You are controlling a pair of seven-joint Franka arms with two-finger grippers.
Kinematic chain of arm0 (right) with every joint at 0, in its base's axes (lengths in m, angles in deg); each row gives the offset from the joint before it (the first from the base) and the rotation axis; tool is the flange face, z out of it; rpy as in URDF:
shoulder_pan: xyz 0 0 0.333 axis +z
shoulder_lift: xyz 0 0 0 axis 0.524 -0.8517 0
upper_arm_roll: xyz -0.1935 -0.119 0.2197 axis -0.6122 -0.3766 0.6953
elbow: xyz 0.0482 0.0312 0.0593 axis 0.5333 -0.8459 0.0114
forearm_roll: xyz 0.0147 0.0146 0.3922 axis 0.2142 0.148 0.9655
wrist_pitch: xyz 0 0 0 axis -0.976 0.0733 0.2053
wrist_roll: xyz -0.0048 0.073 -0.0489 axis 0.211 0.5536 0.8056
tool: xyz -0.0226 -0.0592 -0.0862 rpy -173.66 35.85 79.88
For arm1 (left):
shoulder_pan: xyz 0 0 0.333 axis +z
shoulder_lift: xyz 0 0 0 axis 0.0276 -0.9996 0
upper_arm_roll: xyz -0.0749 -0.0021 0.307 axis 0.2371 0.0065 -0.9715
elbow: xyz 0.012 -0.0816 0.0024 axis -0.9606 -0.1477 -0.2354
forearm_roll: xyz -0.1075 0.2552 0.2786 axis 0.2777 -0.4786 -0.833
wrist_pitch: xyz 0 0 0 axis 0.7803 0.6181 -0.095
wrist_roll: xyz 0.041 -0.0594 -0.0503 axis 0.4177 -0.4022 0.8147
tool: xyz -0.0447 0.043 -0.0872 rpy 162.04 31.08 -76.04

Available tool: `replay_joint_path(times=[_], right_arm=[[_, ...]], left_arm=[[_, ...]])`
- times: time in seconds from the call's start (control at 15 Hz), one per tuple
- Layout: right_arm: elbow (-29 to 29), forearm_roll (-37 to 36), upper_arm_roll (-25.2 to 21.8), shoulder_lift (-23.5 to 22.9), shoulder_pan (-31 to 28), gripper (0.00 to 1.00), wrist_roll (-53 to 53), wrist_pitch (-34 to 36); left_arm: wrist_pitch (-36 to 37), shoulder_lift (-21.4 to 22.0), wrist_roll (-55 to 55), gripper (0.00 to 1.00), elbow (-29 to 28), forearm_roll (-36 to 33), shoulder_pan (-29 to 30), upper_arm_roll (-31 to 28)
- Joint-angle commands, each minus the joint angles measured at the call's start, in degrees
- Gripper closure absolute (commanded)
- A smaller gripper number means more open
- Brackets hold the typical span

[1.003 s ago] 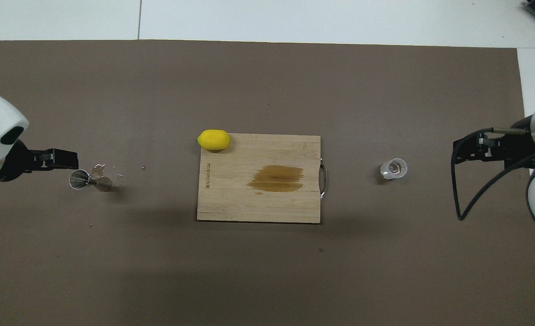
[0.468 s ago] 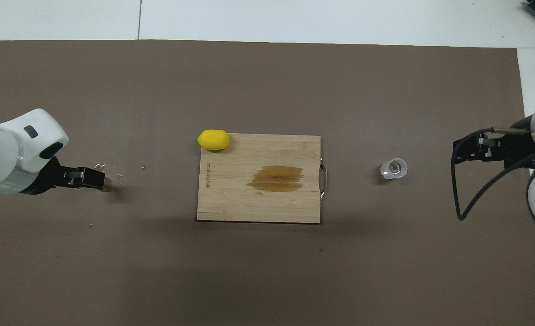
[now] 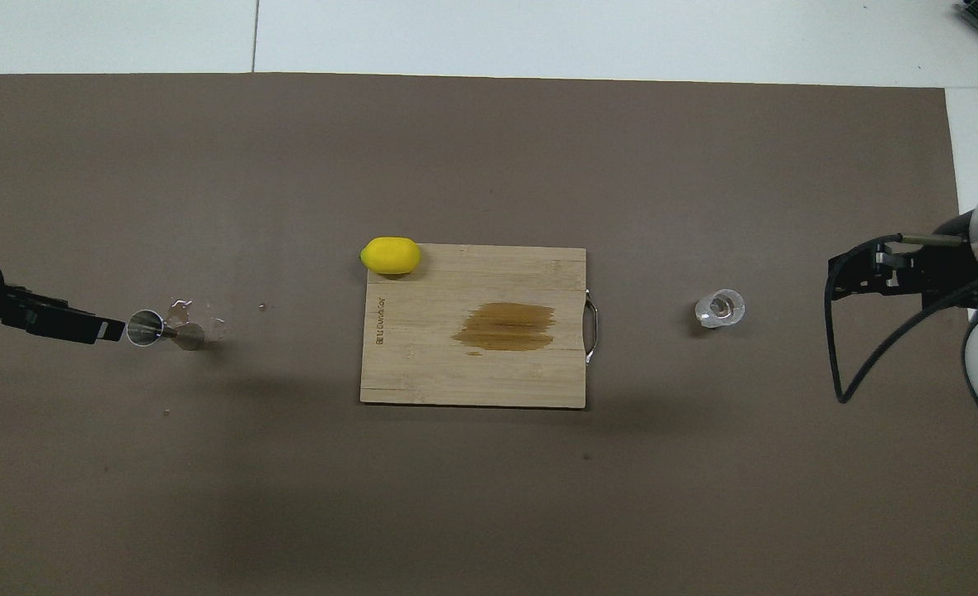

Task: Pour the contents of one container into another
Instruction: 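Open the left gripper and position it around the metal cup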

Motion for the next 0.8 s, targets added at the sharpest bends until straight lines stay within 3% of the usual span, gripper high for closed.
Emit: replay_joint_path(times=[0.0,0.2,0.74], right_arm=[[-1.24,-0.07,0.22,1.25,-0.6,0.0,0.94,-0.36],[-1.24,-0.07,0.22,1.25,-0.6,0.0,0.86,-0.36],[-1.24,-0.07,0.22,1.25,-0.6,0.0,0.86,-0.36]], left_arm=[[1.72,-4.12,-11.64,0.0,2.09,7.68,4.09,0.44],[1.9,-5.62,-25.34,0.0,1.38,13.84,8.39,0.44],[8.56,-16.69,-55.07,0.0,2.09,32.12,17.8,0.44]])
